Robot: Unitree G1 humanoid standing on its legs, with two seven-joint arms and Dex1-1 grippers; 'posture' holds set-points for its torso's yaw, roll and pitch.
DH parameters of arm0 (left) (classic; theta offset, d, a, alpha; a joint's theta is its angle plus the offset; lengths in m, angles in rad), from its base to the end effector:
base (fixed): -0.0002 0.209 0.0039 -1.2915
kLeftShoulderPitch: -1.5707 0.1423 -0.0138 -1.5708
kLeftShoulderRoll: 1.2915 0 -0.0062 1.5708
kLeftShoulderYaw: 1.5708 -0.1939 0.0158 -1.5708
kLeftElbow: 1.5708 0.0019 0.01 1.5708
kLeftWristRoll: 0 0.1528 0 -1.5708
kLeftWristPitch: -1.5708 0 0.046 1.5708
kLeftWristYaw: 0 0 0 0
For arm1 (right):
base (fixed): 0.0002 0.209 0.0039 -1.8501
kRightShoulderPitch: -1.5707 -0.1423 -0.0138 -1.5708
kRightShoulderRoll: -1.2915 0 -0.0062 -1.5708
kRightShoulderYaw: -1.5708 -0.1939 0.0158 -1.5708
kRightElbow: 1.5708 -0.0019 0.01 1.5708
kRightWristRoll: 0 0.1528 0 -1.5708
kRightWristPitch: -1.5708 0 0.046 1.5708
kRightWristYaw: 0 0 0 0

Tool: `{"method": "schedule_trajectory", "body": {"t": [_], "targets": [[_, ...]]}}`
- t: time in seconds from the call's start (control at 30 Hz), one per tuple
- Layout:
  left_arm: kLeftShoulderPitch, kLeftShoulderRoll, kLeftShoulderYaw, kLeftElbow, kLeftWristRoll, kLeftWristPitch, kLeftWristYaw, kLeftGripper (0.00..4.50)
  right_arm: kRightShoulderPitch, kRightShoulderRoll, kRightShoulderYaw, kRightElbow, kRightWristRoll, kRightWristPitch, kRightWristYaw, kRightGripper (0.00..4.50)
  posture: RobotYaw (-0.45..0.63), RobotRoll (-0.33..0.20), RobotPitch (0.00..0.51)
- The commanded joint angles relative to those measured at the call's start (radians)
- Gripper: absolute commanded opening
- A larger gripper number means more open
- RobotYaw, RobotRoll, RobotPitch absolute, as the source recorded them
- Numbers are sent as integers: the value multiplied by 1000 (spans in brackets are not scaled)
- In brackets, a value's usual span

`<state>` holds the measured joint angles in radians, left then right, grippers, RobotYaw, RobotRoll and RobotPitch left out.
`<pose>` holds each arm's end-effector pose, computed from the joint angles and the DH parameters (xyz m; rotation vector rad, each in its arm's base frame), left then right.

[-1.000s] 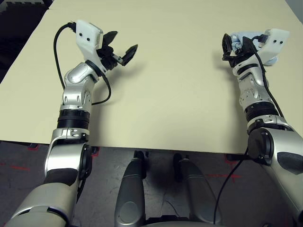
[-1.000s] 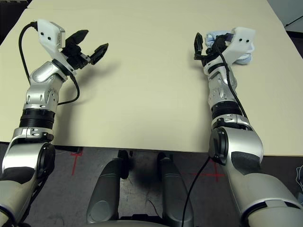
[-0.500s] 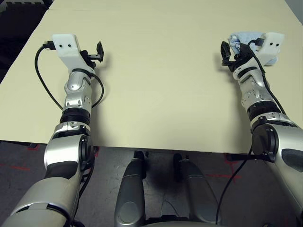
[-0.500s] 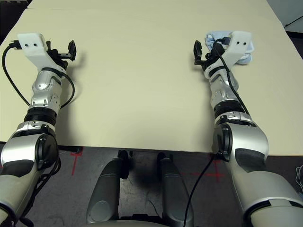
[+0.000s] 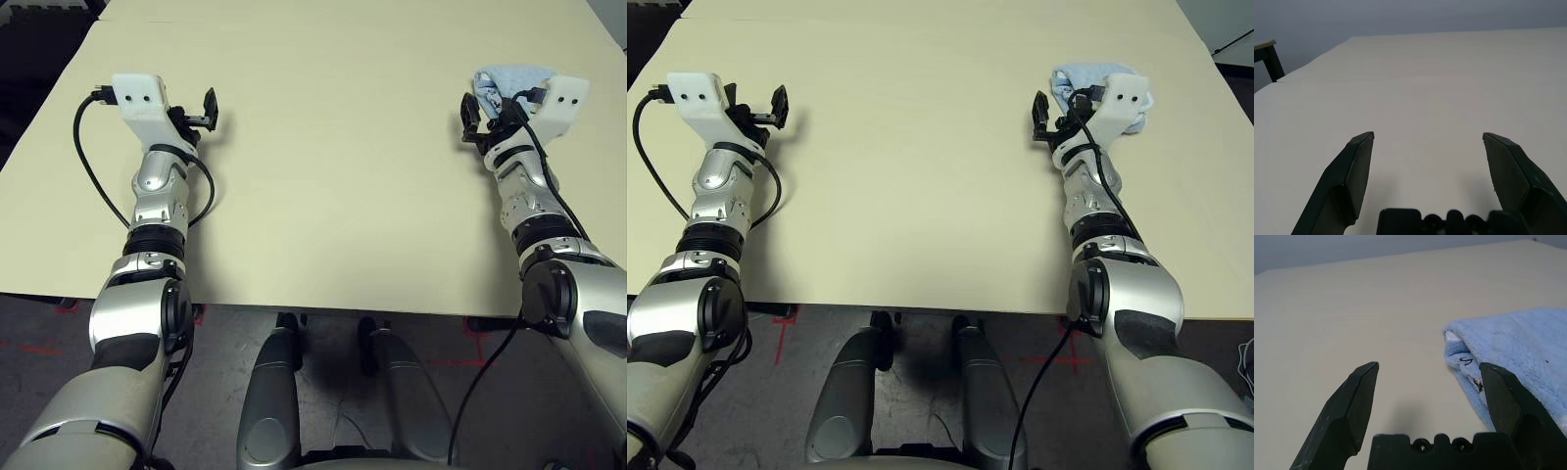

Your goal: Fold the towel and set it aside.

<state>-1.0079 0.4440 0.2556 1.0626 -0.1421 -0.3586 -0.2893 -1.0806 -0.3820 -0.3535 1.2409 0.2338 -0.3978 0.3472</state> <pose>0.3717 0.2590 0.1790 0.1034 -0.3682 -0.0170 0.3795 -0.2443 0.1632 0.1247 -0.3427 0.0384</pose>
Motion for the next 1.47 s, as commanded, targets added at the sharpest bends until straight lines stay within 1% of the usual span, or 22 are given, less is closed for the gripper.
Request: {"method": "schedule_trajectory", "body": {"t": [0.03, 0.43, 1.17, 1.47], "targets": [[18, 9, 9, 35, -5, -15, -16, 4500, 22, -13, 2, -9, -10, -20, 6, 4474, -14, 0, 283], [37, 17, 23, 49, -12, -23, -24, 4500, 20, 15, -12, 3, -8, -27, -6, 4474, -11, 0, 294], [8, 25, 17, 82, -4, -16, -34, 4500, 15, 29, -6, 6, -24, -20, -22, 4474, -31, 0, 279], [29, 24, 18, 76, -6, -18, -42, 4500, 18, 37, -3, 6, -30, -15, -26, 4474, -35, 0, 276]]}}
